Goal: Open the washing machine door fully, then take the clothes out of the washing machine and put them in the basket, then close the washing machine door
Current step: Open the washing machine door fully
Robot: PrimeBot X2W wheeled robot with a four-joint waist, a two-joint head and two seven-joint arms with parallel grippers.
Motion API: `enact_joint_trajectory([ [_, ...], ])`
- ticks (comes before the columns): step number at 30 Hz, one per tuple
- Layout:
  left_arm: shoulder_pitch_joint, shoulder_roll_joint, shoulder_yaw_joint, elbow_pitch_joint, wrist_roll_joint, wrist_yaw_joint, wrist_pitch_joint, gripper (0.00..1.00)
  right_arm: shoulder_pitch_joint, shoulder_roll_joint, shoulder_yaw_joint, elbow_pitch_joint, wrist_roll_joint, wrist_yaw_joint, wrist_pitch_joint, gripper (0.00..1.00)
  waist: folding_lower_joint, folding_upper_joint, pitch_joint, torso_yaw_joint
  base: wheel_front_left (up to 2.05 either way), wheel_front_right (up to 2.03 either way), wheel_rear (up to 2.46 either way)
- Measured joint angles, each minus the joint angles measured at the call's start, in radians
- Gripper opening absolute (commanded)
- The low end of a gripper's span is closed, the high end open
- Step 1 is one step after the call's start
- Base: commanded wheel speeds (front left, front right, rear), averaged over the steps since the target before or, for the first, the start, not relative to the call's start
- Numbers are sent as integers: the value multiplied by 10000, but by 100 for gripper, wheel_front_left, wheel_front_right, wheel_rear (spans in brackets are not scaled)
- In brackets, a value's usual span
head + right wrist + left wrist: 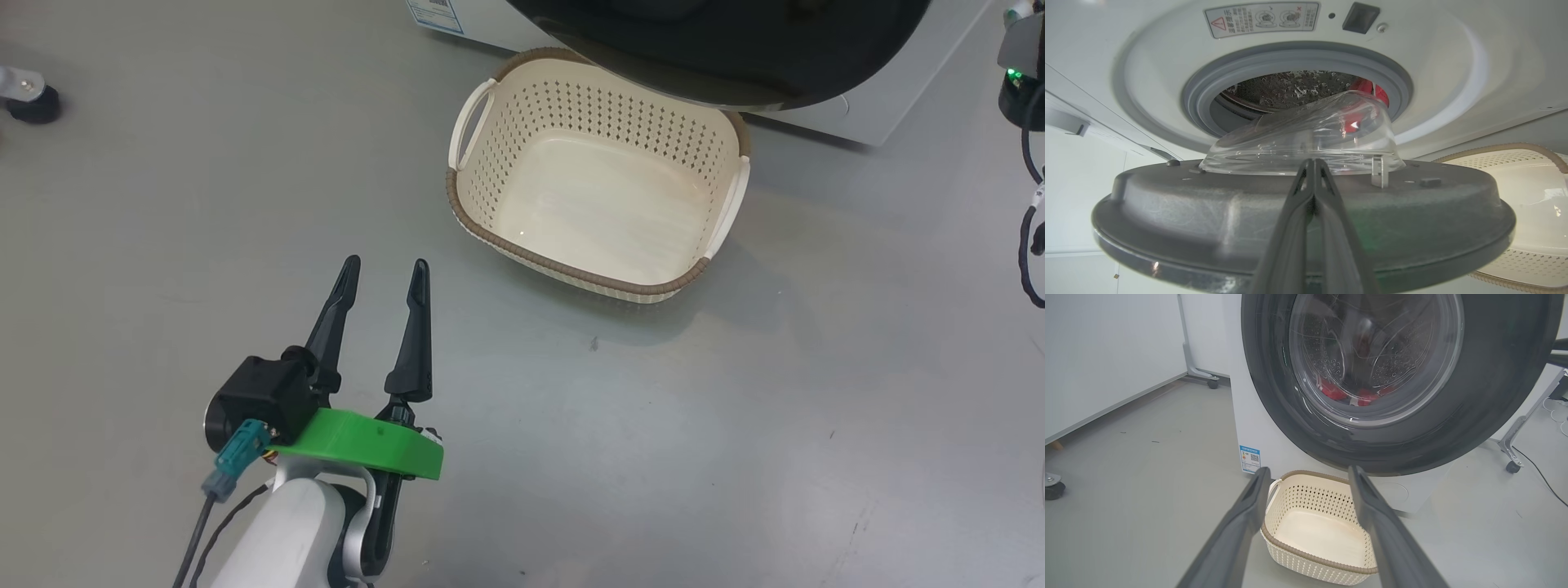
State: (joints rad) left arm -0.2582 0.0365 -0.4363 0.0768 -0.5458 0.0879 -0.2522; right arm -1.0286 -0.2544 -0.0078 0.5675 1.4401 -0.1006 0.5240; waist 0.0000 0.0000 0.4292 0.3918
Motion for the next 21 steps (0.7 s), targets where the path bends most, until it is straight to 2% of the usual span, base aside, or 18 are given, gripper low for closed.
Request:
enact_joint_trajectory([
  [11, 0, -2, -6, -8, 0, 54, 0, 100, -291, 8, -33, 587, 387, -163, 625, 0, 0, 0, -50, 50, 0, 0, 0],
  [21, 0, -2, -10, 0, 2, 81, 0, 100, -299, 33, 157, 869, 485, -165, 1152, 0, 0, 0, -142, 29, 0, 0, 0],
])
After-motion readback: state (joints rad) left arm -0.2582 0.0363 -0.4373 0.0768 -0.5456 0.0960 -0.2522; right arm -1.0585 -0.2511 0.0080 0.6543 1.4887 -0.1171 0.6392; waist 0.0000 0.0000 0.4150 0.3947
